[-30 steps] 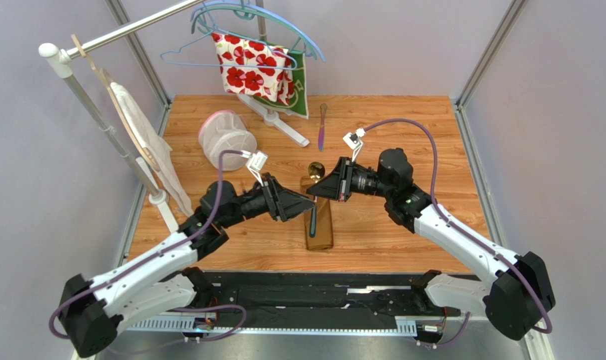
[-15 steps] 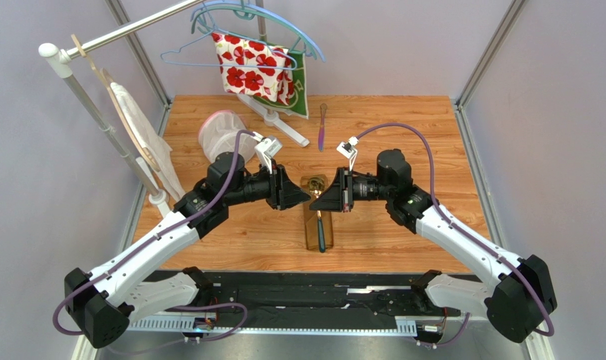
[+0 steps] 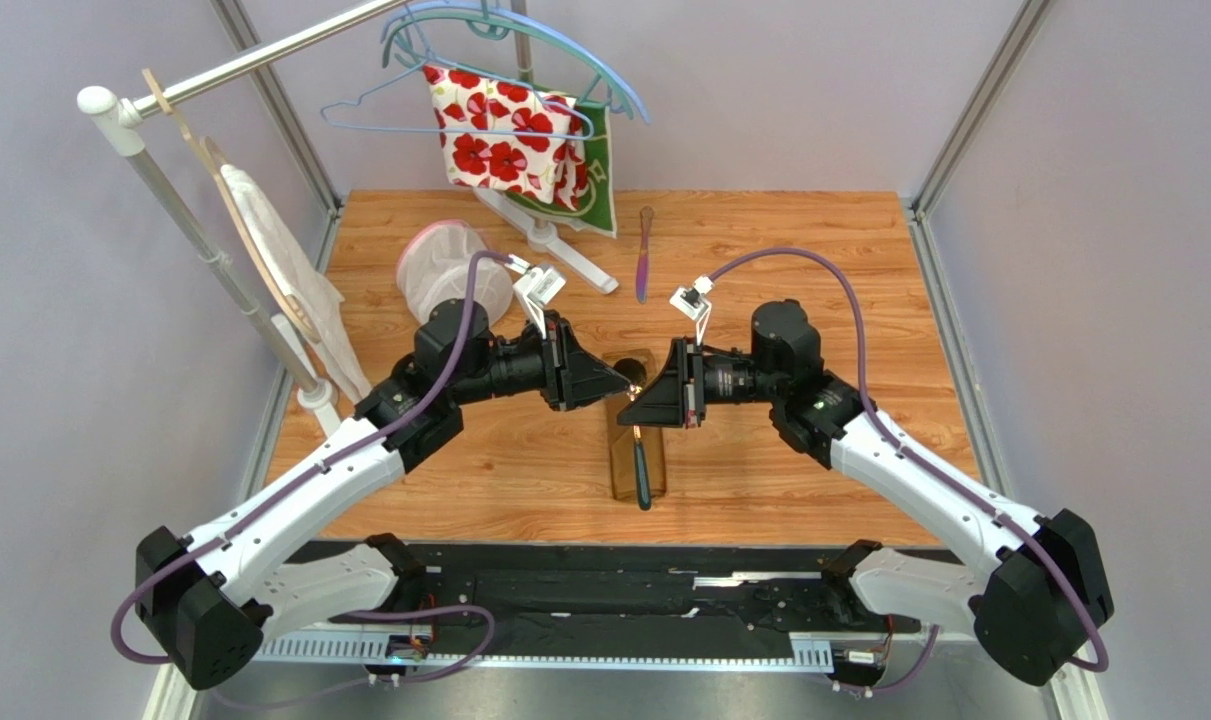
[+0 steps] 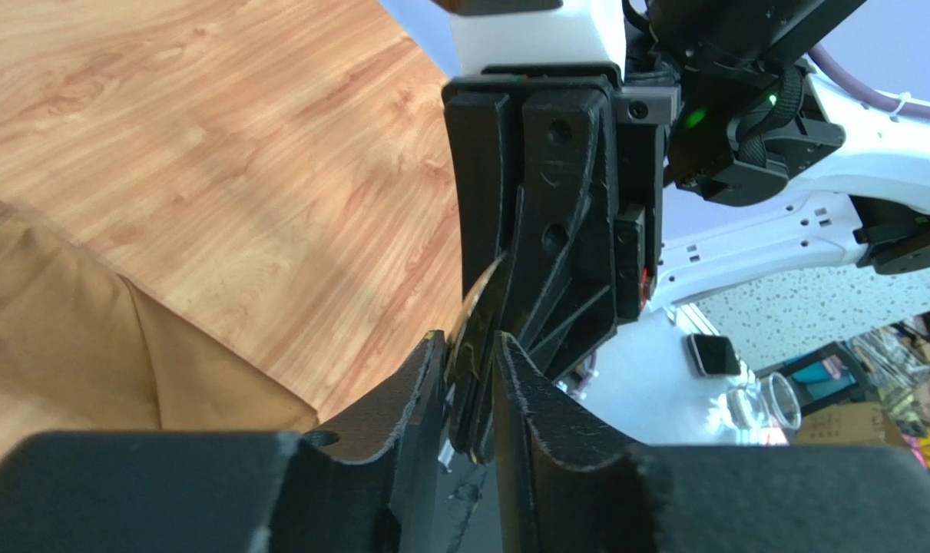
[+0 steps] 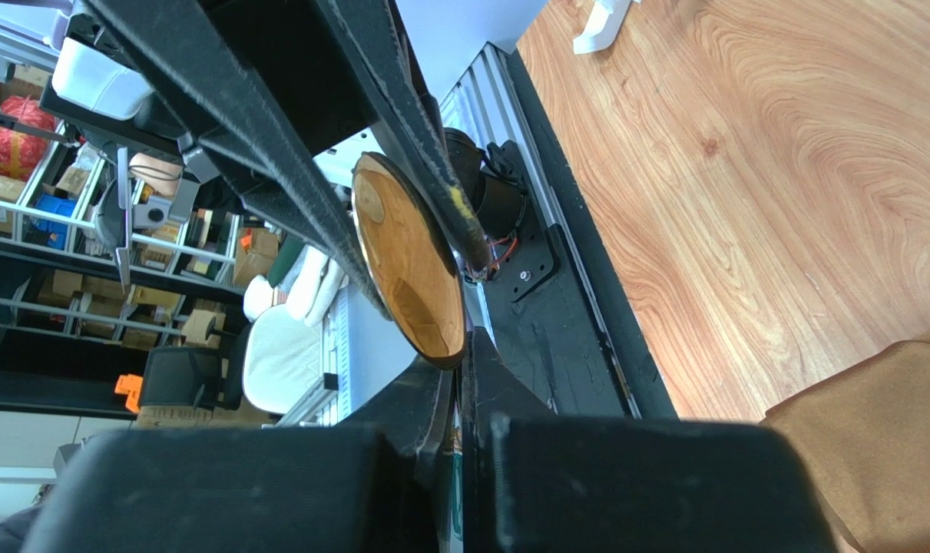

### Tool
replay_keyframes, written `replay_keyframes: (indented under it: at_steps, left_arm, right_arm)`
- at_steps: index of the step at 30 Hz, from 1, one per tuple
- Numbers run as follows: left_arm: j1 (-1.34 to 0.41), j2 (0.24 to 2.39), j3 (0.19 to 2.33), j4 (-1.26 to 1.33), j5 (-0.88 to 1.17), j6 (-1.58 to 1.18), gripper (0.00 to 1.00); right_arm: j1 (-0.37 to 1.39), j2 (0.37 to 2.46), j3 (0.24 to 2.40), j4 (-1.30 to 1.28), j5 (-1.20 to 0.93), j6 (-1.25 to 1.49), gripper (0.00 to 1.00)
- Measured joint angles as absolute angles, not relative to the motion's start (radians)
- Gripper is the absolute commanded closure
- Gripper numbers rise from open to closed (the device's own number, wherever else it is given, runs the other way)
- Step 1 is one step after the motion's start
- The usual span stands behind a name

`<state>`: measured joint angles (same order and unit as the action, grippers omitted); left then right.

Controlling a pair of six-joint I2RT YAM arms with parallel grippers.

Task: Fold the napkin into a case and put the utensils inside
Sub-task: Pass from the right arm to the left, then insert the spoon into the folded napkin.

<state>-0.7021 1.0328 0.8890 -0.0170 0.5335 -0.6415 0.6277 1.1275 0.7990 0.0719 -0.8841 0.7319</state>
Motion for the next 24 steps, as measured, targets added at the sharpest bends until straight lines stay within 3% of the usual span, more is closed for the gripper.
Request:
replay_keyframes:
  at_steps: [2, 3, 4, 6, 8, 13, 16, 19, 20, 24]
  left_arm:
    - [-0.698, 1.036, 0.889, -0.006, 0.531, -0.651, 0.83]
    - [-0.696, 1.037, 0.889, -0.003, 0.53, -0.656, 0.95]
    - [-0.694, 1.039, 0.889, 0.001, 0.53, -0.66, 0.99]
    - [-0.691, 1.044, 0.888, 0.008, 0.532, -0.662, 1.0]
    - [-0.683, 1.052, 0.888, 0.01, 0.532, -0.65, 1.0]
    - [-0.59, 1.101, 0.875, 0.027, 0.553, -0.644, 1.0]
    - [-0.506, 1.152, 0.866, 0.043, 0.578, -0.624, 1.0]
    - [-0.452, 1.221, 0.866, 0.067, 0.618, -0.598, 1.0]
    - [-0.444, 1.246, 0.867, 0.077, 0.63, -0.589, 1.0]
    - [-0.438, 1.411, 0.911, 0.099, 0.688, -0.542, 1.0]
  right_arm:
    - [0.632, 1.127, 0.799, 0.073, -0.885, 0.733, 1.0]
    - [0.635, 1.127, 0.799, 0.076, -0.885, 0.734, 1.0]
    - [0.638, 1.127, 0.799, 0.079, -0.885, 0.735, 1.0]
    - [0.644, 1.127, 0.799, 0.08, -0.882, 0.74, 0.83]
    - [0.644, 1.127, 0.801, 0.064, -0.867, 0.736, 0.55]
    - [0.65, 1.071, 0.805, -0.154, -0.647, 0.678, 0.49]
    - [0.649, 0.986, 0.741, -0.206, -0.513, 0.689, 0.53]
    - [0.653, 0.933, 0.621, -0.203, -0.434, 0.71, 0.94]
    - [0.658, 0.939, 0.591, -0.203, -0.422, 0.709, 1.0]
    - [0.71, 1.055, 0.524, -0.194, -0.393, 0.714, 1.0]
